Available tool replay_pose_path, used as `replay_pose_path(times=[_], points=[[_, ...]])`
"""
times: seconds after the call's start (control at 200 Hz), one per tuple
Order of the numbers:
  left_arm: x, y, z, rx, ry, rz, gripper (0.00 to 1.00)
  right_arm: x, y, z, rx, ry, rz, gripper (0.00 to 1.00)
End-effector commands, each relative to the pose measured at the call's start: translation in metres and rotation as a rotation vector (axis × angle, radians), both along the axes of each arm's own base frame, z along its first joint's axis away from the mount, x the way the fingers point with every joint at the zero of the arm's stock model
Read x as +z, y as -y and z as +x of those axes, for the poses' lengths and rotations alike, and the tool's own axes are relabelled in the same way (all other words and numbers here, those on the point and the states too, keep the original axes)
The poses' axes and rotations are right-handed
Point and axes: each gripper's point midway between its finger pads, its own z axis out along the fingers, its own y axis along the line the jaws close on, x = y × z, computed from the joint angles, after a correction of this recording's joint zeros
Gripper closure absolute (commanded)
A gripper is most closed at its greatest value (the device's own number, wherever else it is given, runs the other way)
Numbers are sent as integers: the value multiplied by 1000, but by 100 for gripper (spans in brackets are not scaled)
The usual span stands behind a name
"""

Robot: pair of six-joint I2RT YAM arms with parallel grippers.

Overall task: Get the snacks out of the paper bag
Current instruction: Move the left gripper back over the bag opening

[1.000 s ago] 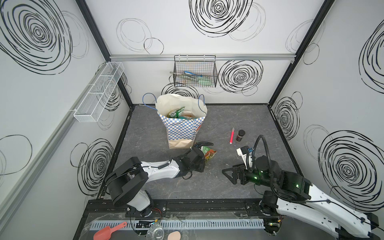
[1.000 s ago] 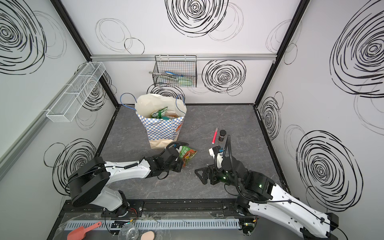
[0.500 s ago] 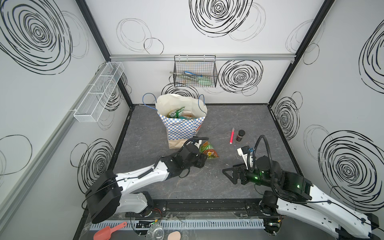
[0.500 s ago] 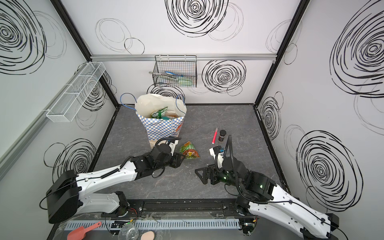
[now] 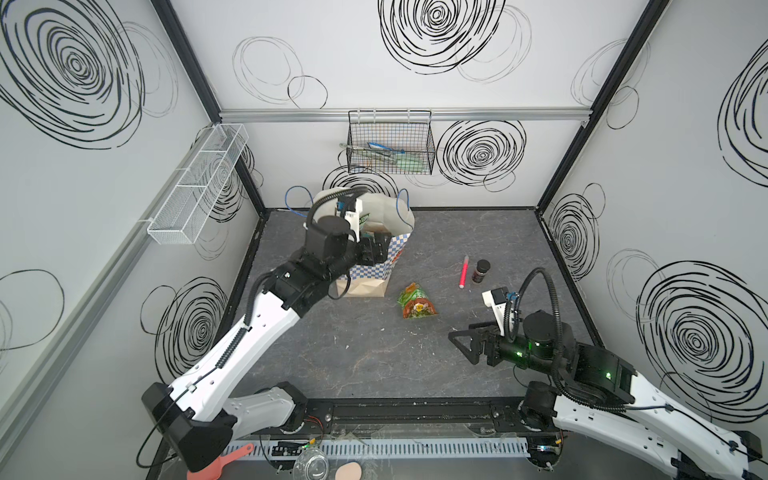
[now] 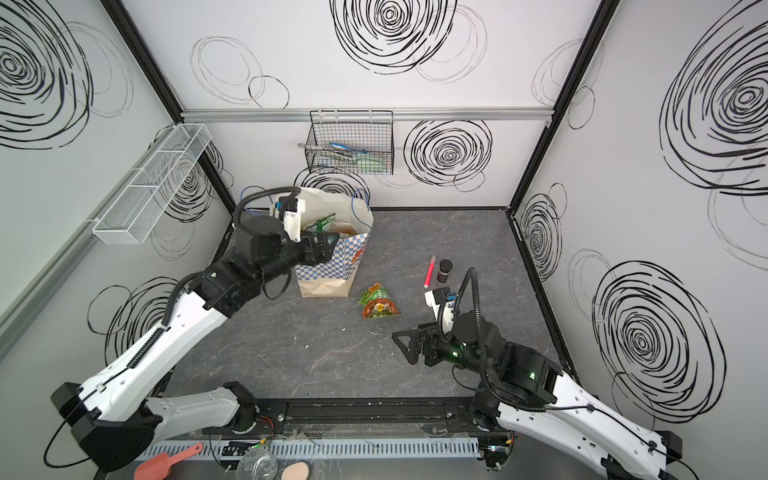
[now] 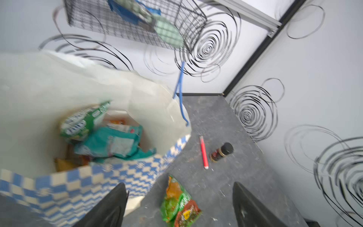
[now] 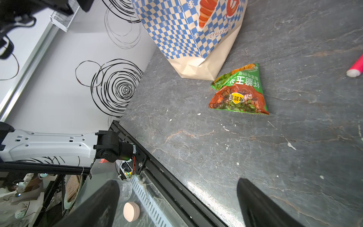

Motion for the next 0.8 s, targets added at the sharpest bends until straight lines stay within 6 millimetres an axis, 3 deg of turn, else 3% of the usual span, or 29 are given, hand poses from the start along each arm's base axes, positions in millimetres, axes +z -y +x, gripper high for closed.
replay_pose_path(times=[0.0,0.165,0.345,0.45,0.555,0.795], points=[[3,-18,23,10,-48,112,11,34,-6,2,9,20,40,3],[-2,-32,70,71,-99,214,11,61,-17,22,3,130,-54,3],[-37,-30,106,67,-196,333,10,124,-34,58,-31,342,-88,3],[-58,-32,121,58,-264,386,10,152,-40,86,-42,352,-130,3],[-70,-35,134,56,-291,399,10,167,-43,107,-8,325,-167,3],[-113,-32,158,14,-372,391,11,193,-57,130,62,339,-144,3]])
